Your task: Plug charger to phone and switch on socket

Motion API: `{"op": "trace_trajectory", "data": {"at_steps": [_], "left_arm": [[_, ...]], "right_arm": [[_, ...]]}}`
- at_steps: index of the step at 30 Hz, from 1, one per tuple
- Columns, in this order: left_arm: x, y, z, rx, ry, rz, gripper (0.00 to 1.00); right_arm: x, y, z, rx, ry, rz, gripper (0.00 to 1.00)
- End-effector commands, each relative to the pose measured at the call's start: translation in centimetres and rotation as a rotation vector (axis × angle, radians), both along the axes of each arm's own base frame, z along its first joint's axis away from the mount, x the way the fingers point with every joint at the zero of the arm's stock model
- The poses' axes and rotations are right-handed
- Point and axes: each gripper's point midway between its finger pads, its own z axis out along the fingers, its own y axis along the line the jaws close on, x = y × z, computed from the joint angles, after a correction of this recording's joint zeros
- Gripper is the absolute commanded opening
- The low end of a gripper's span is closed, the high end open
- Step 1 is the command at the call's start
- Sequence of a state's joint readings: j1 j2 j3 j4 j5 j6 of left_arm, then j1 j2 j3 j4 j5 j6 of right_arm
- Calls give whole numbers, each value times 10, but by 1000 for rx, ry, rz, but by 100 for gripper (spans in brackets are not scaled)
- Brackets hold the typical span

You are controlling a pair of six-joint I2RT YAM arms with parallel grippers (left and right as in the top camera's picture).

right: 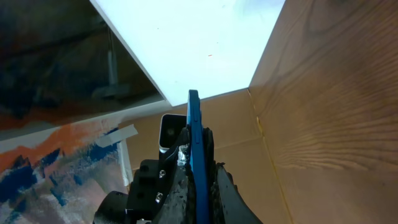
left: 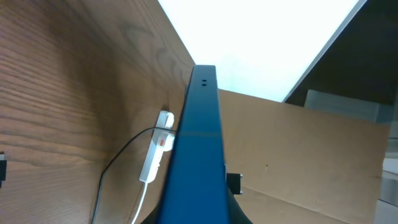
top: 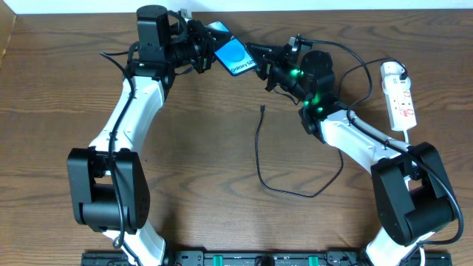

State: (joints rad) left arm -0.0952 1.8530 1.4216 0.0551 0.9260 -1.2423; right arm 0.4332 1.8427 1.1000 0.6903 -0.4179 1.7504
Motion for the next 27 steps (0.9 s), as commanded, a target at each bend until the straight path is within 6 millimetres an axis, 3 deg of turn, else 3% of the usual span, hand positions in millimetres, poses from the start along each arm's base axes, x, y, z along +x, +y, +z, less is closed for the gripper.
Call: {"op": "trace_trajectory", "data": {"at_steps": [1, 7, 10, 12, 15, 17, 20, 23, 27], "left_arm": [[-2, -5, 23, -14, -48, -10, 8], [1, 6, 23, 28, -121, -19, 7], [-3, 18, 24, 42, -173, -63, 7], [-7, 32, 20, 47, -168, -84, 7], [-11, 53, 7, 58, -116, -73, 7], [-15, 68, -3, 67, -63, -52, 7], [-19, 75, -9, 66, -25, -48, 7], [-21, 75, -10, 64, -21, -53, 7], [-27, 70, -5, 28, -26, -94, 7]], "right_arm": [[-12, 15, 5, -9, -19, 64, 7], [-9, 8, -5, -92, -58, 65, 31], [6, -20, -18, -222, -133, 39, 49], [15, -51, -36, -312, -124, 39, 55], [19, -87, -66, -414, -55, 34, 56], [10, -107, -96, -499, 22, 76, 56], [-8, -112, -118, -619, 66, 165, 55], [-16, -112, -122, -736, 81, 229, 55], [-18, -107, -109, -891, 88, 285, 51]]}}
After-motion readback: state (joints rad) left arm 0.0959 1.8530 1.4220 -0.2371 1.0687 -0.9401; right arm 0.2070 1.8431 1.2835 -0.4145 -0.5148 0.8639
